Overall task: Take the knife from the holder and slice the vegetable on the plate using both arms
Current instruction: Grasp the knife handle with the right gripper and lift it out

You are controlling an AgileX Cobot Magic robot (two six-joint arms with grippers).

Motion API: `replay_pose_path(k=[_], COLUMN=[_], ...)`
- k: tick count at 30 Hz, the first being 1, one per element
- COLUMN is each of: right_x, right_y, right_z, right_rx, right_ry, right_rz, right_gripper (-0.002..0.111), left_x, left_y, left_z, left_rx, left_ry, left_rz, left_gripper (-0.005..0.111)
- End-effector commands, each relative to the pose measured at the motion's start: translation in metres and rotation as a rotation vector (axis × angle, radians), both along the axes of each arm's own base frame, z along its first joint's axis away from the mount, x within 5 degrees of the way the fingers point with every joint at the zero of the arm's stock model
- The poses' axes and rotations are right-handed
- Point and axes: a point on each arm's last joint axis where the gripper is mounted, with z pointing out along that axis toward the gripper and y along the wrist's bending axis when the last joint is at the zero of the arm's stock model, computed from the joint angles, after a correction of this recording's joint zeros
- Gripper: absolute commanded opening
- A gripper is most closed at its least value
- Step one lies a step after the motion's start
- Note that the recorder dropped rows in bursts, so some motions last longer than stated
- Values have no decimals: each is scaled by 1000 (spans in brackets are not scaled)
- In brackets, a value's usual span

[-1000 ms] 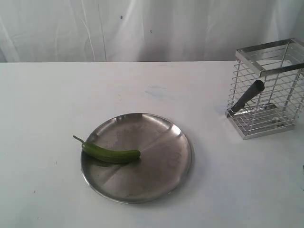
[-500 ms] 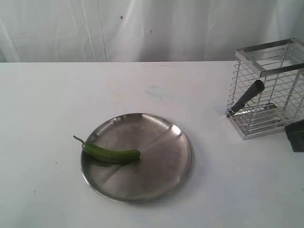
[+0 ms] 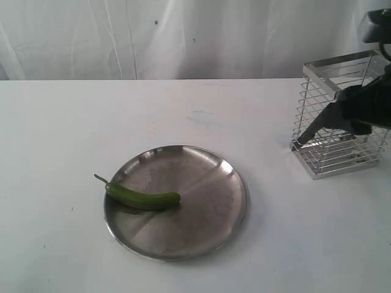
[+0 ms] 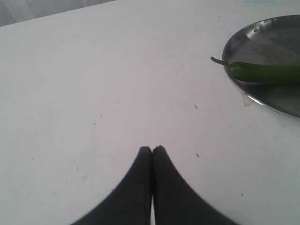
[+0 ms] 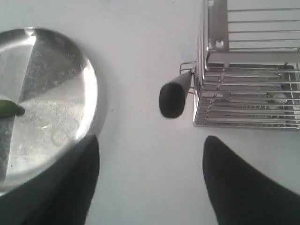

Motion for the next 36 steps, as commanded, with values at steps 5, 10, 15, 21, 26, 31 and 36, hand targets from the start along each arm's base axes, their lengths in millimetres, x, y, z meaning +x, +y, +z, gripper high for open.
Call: replay_pose_path(k=[5, 10, 15, 21, 26, 31, 36], right_x=[34, 45, 52, 57, 58, 58, 51], right_y=[3, 3, 3, 3, 3, 3, 1], right_z=[-13, -22, -31, -36, -35, -35, -22], right_rx=[19, 15, 23, 42, 53, 49, 30], right_ry=[48, 61, 77, 86, 73, 75, 28], right_rz=[-31, -40, -62, -96, -112, -110, -101], right_gripper=[60, 60, 60, 57, 36, 11, 0], left_x=[0, 0, 0, 0, 0, 0, 0], left_y=[0, 0, 0, 0, 0, 0, 0], left_z=[-1, -1, -1, -1, -1, -1, -1], left_rx=[-8, -8, -8, -8, -8, -8, -8], left_ry=[-6, -6, -6, -6, -6, -6, -6], left_rz=[1, 1, 1, 1, 1, 1, 1], left_gripper=[0, 0, 0, 0, 0, 0, 0])
